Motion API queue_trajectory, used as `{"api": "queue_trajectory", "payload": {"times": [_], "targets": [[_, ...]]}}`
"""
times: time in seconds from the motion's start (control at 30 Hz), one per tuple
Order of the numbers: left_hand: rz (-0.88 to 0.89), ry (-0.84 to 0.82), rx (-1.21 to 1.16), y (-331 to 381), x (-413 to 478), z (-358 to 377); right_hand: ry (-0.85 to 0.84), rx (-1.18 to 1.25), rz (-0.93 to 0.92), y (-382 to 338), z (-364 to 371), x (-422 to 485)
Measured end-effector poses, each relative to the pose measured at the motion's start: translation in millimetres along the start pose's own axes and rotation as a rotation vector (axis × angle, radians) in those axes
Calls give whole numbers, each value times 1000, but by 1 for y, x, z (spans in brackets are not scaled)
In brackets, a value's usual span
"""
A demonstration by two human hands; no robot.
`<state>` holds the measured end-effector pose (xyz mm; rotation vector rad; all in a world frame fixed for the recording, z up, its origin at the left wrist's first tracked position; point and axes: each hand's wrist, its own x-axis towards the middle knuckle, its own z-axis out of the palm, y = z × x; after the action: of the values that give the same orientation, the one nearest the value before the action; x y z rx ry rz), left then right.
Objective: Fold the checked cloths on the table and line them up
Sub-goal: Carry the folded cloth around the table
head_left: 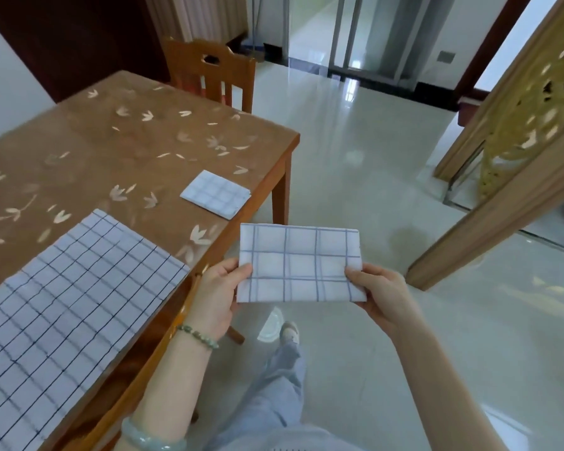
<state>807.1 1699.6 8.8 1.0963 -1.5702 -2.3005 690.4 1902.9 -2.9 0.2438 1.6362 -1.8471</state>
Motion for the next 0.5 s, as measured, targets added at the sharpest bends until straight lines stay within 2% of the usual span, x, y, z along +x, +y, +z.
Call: {"api": "queue_trajectory", "payload": {"times": [0.17,0.3,0.5], "targets": [[6,43,-36,33,82,28,-20,-47,29,-54,13,85],[-2,69,-61,63,137,39,-103,-87,45,-96,33,148],[-23,145,-92,94,199,46,-165,-140,96,-133,60,226]]}}
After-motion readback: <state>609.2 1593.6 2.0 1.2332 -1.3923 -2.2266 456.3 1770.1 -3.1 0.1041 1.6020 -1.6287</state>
